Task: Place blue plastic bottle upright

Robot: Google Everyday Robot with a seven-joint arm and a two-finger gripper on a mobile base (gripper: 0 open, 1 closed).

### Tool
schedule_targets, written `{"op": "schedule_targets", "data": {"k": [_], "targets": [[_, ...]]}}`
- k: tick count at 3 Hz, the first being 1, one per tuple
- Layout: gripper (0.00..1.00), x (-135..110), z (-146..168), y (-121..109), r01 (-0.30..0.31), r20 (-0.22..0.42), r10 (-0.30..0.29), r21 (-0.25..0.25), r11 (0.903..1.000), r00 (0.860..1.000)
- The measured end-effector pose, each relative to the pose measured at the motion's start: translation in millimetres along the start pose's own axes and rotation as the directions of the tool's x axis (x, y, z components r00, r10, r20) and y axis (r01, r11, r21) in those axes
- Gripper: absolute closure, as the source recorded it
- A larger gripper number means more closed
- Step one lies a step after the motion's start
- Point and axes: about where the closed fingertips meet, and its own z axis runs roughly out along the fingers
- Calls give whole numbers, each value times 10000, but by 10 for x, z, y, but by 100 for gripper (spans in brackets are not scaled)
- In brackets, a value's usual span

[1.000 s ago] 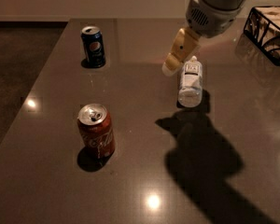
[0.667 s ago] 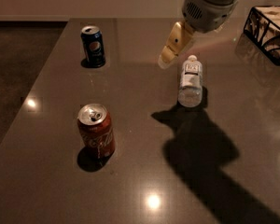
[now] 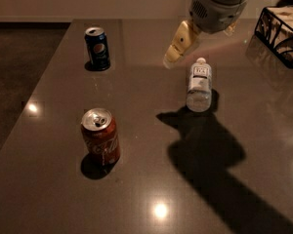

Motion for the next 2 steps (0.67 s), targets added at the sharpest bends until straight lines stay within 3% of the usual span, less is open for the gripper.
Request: {"op": "schedule_targets", "data": {"k": [1, 2], "targets": [[0, -160, 75, -70, -1733, -199, 1736, 160, 9847, 9846], [0, -219, 171, -173, -4173, -493, 4188, 387, 9080, 9067]]}}
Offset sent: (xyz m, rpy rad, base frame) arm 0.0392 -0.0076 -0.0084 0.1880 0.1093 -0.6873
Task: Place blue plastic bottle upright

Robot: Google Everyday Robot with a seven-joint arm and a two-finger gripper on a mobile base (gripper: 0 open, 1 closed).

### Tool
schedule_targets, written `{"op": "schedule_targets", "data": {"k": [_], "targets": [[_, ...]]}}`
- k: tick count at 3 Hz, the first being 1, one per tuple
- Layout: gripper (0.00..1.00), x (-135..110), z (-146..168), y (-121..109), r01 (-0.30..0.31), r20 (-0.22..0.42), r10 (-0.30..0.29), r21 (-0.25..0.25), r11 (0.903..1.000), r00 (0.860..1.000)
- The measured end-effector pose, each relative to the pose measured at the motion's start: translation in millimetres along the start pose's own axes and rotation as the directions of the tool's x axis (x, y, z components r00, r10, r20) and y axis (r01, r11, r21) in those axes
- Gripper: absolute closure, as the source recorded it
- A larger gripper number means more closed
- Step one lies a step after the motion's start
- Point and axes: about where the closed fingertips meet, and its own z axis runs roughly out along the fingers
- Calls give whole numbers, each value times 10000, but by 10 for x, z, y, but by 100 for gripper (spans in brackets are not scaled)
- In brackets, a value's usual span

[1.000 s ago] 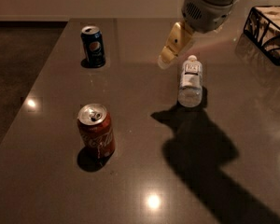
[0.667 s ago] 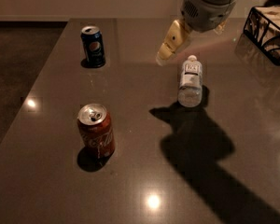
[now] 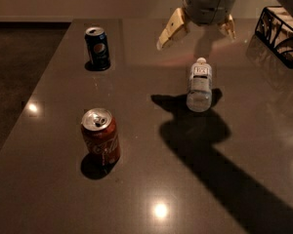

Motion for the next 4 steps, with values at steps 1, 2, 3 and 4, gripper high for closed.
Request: {"op": "schedule_targets", "data": {"k": [1, 2, 3, 4], "targets": [[0, 27, 74, -36, -1807, -347, 1813, 201, 9833, 9828], [0, 112, 200, -96, -3112, -718, 3135, 425, 9494, 9469], [0, 201, 359, -190, -4085, -1057, 4125, 584, 9109, 9048], [0, 254, 508, -291, -4573, -1365, 4623, 675, 8867, 8762]]}}
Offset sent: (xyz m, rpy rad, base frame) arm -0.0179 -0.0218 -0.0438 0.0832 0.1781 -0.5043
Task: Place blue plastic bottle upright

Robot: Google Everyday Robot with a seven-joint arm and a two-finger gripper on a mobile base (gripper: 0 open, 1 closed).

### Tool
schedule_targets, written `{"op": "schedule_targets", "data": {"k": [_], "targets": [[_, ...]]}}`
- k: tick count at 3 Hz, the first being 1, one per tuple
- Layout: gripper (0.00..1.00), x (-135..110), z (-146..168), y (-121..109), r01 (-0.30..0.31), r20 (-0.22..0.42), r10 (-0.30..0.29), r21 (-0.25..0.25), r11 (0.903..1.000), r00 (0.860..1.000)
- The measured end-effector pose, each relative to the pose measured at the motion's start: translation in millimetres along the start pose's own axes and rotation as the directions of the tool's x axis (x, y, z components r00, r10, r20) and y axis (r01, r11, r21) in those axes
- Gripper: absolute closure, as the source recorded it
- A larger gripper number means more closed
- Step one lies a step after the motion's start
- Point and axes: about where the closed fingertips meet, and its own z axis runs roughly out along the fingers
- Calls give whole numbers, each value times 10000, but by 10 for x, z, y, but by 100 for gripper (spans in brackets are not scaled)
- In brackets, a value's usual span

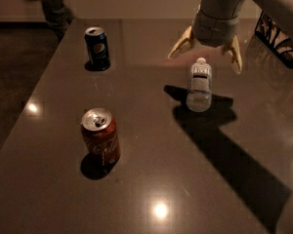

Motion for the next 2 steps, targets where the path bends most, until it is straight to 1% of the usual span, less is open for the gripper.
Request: {"op": "schedule_targets", "data": {"k": [2], "targets": [[0, -105, 340, -21, -208, -825, 206, -24, 9998, 9964]]}}
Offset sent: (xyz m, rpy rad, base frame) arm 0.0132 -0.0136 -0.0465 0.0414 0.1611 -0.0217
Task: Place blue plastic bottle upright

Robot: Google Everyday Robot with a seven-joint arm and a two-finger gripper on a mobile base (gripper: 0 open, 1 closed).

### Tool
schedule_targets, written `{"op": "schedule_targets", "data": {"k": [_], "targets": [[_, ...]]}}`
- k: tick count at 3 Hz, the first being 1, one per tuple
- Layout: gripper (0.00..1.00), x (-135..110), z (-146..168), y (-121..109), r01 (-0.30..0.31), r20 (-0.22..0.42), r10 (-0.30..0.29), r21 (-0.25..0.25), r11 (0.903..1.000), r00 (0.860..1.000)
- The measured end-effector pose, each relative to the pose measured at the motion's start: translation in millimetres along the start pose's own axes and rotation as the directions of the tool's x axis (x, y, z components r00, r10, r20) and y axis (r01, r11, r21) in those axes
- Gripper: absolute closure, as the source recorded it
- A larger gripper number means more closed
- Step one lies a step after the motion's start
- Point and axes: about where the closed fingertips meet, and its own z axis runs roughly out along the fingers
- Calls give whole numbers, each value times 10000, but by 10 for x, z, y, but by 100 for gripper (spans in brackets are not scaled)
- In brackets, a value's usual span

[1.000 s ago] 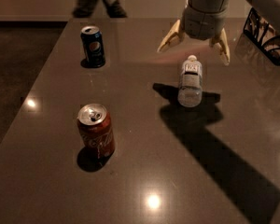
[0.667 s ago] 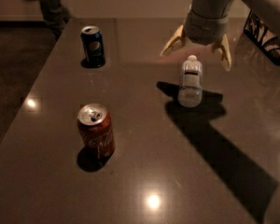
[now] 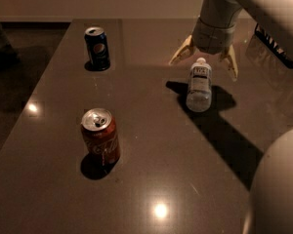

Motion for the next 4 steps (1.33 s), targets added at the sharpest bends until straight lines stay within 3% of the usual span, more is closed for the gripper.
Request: {"op": "schedule_targets", "data": {"k": [1, 3, 4], "targets": [[0, -24, 143, -25, -57, -337, 55, -49, 10000, 9994], [42, 6, 215, -16, 195, -583, -186, 148, 9997, 9981], [65, -18, 123, 25, 978, -192, -973, 285, 9948, 9951]]}}
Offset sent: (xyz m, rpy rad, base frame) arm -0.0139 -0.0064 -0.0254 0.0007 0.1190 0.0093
